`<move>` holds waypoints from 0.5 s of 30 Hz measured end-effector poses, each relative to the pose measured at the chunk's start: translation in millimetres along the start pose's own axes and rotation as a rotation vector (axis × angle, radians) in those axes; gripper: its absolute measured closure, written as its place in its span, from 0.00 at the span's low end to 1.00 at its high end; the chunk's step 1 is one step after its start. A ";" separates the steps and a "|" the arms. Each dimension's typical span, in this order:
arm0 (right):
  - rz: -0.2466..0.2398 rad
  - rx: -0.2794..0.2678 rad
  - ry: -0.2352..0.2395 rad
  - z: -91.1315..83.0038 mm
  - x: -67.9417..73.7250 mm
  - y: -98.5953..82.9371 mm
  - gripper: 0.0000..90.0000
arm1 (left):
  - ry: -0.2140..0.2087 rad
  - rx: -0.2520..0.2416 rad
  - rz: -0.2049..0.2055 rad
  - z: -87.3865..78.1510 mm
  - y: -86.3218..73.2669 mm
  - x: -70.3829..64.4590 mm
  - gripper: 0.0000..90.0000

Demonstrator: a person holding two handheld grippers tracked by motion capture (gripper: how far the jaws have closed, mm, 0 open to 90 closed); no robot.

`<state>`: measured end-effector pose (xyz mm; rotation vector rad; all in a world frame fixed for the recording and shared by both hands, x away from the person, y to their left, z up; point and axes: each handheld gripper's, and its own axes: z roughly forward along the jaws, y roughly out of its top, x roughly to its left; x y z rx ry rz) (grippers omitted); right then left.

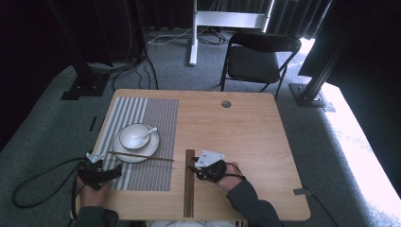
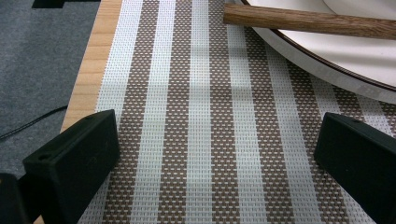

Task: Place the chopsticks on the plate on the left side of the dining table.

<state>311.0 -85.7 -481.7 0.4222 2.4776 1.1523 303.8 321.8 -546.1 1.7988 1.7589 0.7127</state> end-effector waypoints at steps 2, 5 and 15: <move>0.003 0.004 0.002 0.4 0.2 -1.9 0.71 | 0.000 0.000 0.000 0.0 0.0 0.0 0.00; 0.008 0.017 0.006 2.7 2.1 -7.7 0.71 | 0.000 0.000 0.000 0.0 0.0 0.0 0.00; 0.035 0.041 0.008 10.0 4.4 -17.9 0.70 | 0.000 0.000 0.000 0.0 0.0 0.0 0.00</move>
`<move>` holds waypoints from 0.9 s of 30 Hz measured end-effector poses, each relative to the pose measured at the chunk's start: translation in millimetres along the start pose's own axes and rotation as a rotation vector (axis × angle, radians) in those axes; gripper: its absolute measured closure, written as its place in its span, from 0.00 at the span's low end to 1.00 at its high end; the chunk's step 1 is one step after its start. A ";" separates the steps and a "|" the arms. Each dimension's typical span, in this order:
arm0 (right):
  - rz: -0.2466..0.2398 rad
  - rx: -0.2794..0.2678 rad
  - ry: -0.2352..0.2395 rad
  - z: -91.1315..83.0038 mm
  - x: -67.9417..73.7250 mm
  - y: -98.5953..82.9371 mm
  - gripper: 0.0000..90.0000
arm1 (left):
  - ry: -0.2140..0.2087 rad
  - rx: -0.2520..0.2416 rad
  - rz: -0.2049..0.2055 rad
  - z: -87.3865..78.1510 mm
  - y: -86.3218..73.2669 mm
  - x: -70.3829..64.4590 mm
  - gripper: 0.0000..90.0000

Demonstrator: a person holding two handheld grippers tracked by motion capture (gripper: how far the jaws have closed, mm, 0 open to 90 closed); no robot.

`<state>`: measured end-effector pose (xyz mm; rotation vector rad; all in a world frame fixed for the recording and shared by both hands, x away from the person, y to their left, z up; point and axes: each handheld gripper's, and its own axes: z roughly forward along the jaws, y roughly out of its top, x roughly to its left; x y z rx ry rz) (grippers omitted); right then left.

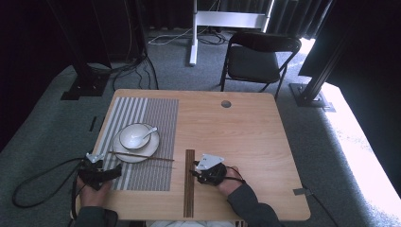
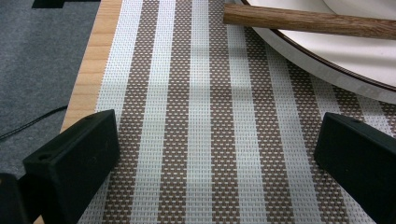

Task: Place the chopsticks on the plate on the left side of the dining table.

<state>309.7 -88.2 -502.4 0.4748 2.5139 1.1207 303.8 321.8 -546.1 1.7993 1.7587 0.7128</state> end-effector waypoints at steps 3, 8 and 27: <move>0.021 0.004 -0.001 1.7 -0.8 -3.4 0.69 | 0.000 0.000 0.000 0.0 0.0 0.0 0.00; 0.033 0.010 -0.002 5.4 -0.8 -7.2 0.69 | 0.000 0.000 0.000 0.0 0.0 0.0 0.00; 0.037 0.064 0.035 18.4 8.4 -18.3 0.67 | 0.000 0.000 0.000 0.0 0.0 0.0 0.00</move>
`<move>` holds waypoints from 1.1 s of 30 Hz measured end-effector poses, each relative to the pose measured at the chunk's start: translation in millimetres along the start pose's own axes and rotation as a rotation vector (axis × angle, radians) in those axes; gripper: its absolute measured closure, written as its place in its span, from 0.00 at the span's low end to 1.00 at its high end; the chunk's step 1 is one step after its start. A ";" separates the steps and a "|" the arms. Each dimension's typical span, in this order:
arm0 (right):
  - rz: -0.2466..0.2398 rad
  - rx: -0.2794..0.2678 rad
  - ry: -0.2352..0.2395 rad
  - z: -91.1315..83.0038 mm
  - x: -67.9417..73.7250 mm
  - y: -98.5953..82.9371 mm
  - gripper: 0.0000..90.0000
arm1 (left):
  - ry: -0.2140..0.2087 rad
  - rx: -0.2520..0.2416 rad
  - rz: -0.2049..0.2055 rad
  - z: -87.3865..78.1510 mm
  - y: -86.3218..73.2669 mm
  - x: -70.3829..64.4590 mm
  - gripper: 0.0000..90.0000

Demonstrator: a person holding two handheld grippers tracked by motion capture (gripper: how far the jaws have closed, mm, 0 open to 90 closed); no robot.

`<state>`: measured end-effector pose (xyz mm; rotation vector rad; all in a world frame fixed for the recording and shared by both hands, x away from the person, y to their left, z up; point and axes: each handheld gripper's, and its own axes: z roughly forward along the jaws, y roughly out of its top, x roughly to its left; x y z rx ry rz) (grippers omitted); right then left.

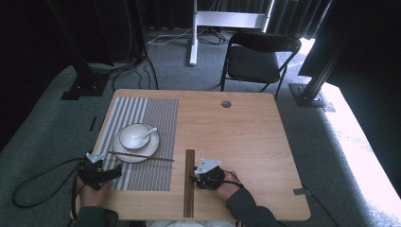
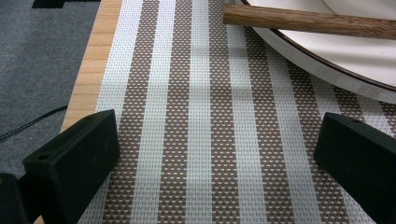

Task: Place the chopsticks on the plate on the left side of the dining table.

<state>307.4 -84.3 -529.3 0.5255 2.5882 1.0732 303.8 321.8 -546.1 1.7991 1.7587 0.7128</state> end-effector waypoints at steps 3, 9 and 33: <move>0.002 0.002 0.002 0.8 -0.2 -0.5 0.67 | 0.000 0.000 0.000 0.0 0.0 0.0 0.00; 0.006 0.023 -0.001 3.2 -0.6 -2.2 0.67 | 0.000 0.000 0.000 0.0 0.0 0.0 0.00; 0.038 0.036 -0.016 2.7 -4.8 -2.5 0.67 | 0.000 0.000 0.000 0.0 0.0 0.0 0.00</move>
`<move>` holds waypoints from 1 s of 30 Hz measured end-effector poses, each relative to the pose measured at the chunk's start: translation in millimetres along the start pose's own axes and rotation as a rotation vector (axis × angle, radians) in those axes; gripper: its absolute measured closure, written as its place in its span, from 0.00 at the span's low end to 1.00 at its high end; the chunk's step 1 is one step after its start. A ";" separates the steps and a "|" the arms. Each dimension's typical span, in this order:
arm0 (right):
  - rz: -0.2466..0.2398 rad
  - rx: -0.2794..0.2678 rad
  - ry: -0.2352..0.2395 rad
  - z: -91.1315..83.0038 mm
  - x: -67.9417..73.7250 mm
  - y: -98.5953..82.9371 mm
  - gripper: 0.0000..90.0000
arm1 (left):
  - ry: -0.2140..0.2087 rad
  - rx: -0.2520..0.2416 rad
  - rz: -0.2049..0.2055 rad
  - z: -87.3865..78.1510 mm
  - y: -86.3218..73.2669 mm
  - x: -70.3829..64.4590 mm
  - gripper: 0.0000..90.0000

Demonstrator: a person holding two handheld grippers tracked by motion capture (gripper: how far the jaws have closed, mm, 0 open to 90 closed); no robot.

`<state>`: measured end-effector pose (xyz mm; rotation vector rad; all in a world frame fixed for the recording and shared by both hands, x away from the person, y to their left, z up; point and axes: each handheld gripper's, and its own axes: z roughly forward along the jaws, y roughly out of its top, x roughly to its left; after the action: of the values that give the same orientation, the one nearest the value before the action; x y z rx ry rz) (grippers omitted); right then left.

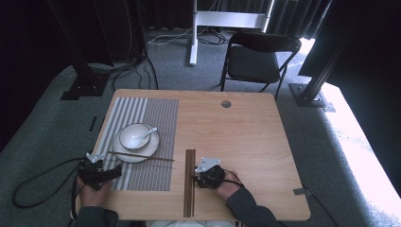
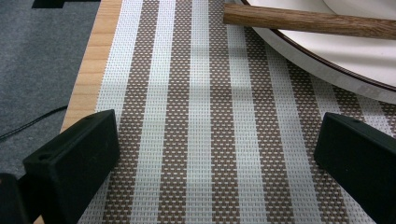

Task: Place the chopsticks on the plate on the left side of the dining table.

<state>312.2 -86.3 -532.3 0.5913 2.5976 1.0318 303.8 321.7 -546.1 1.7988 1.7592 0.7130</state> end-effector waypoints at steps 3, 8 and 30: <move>0.001 -0.012 0.009 -0.3 0.8 0.3 0.66 | 0.000 0.000 0.000 0.0 0.0 0.0 0.00; -0.014 -0.003 0.020 2.1 5.1 1.4 0.66 | 0.000 0.000 0.000 0.0 0.0 0.0 0.00; 0.102 0.062 -0.066 -0.1 -15.7 -5.2 0.78 | 0.000 0.000 0.000 0.0 0.0 0.0 0.00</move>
<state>324.6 -97.2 -534.2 0.7665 2.5731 0.9484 303.8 321.8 -546.1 1.7991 1.7589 0.7127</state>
